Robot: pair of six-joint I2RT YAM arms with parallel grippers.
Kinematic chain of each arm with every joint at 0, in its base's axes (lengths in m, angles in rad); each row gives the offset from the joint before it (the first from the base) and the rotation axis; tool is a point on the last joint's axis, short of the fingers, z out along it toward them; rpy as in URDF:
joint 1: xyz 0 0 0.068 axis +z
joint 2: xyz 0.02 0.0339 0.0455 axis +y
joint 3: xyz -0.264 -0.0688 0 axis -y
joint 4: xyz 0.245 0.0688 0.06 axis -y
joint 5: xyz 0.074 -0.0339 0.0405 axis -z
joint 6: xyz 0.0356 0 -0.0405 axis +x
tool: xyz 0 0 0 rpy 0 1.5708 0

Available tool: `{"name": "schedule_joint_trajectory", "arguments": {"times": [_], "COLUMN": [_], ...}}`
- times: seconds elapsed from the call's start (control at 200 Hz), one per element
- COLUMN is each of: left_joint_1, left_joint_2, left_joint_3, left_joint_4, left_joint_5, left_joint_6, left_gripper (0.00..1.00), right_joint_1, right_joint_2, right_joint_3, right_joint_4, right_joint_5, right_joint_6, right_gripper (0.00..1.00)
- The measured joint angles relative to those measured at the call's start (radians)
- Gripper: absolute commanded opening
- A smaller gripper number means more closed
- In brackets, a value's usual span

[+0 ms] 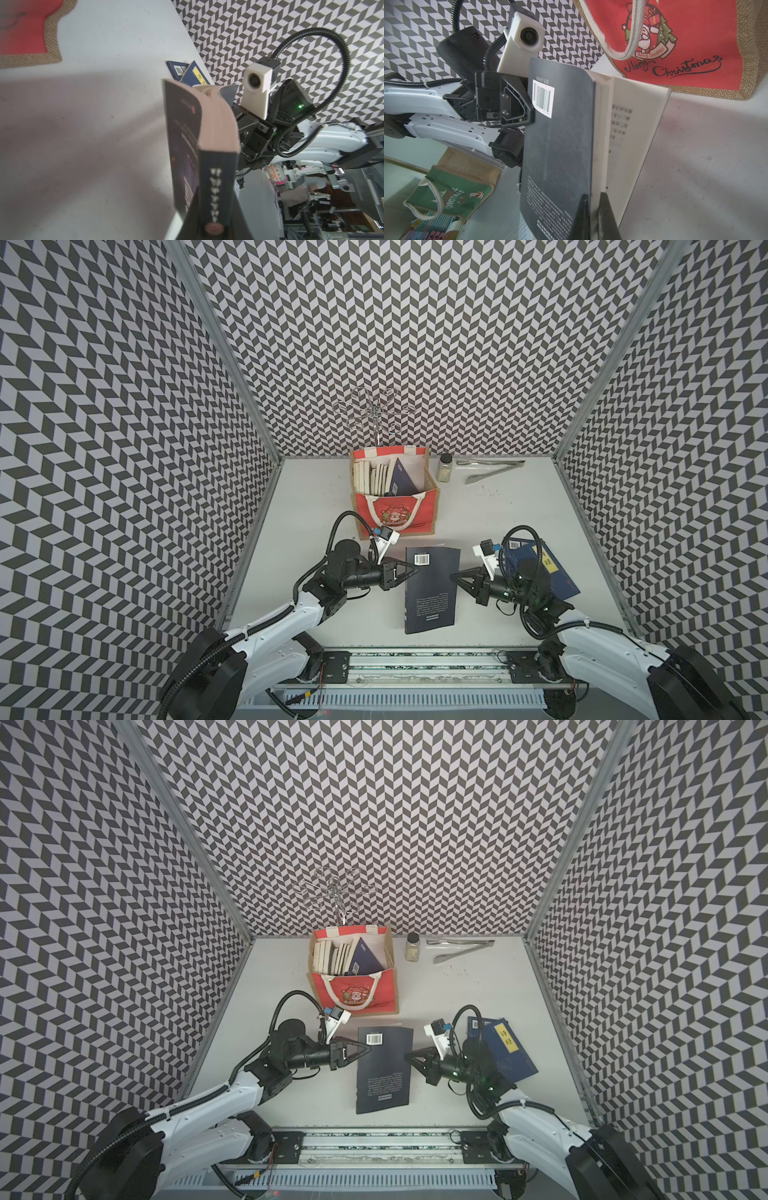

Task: Put the books into the canvas bag
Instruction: Pick up the book from the center of the board.

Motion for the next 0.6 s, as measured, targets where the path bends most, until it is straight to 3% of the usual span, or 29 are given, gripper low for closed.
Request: {"name": "schedule_joint_trajectory", "arguments": {"times": [0.07,0.115,0.155,0.23,0.32,0.596], "left_joint_1": [0.000,0.000,0.000,-0.004,-0.006,-0.005], "left_joint_2": [-0.005,-0.013,-0.023,-0.044,-0.080,-0.227], "left_joint_3": [0.001,0.001,0.001,0.002,0.010,0.035], "left_joint_4": [-0.010,-0.017,-0.023,-0.037,-0.074,-0.122], "left_joint_5": [-0.004,-0.005,-0.005,-0.005,-0.008,-0.038], "left_joint_6": [0.006,0.009,0.013,0.021,0.036,0.086], "left_gripper": [0.00,0.00,0.00,0.00,0.00,0.00], "right_joint_1": [-0.001,-0.002,-0.003,-0.011,-0.039,-0.084], "right_joint_2": [0.005,0.008,0.011,0.014,0.013,0.011], "right_joint_3": [0.000,0.000,0.000,0.000,-0.013,-0.054], "right_joint_4": [0.009,0.016,0.025,0.046,0.101,0.287], "right_joint_5": [0.000,0.000,0.003,0.008,0.002,-0.124], "right_joint_6": [0.001,0.005,0.005,0.015,0.029,0.090], "right_gripper": [0.10,0.20,0.36,0.75,0.98,0.99]}}
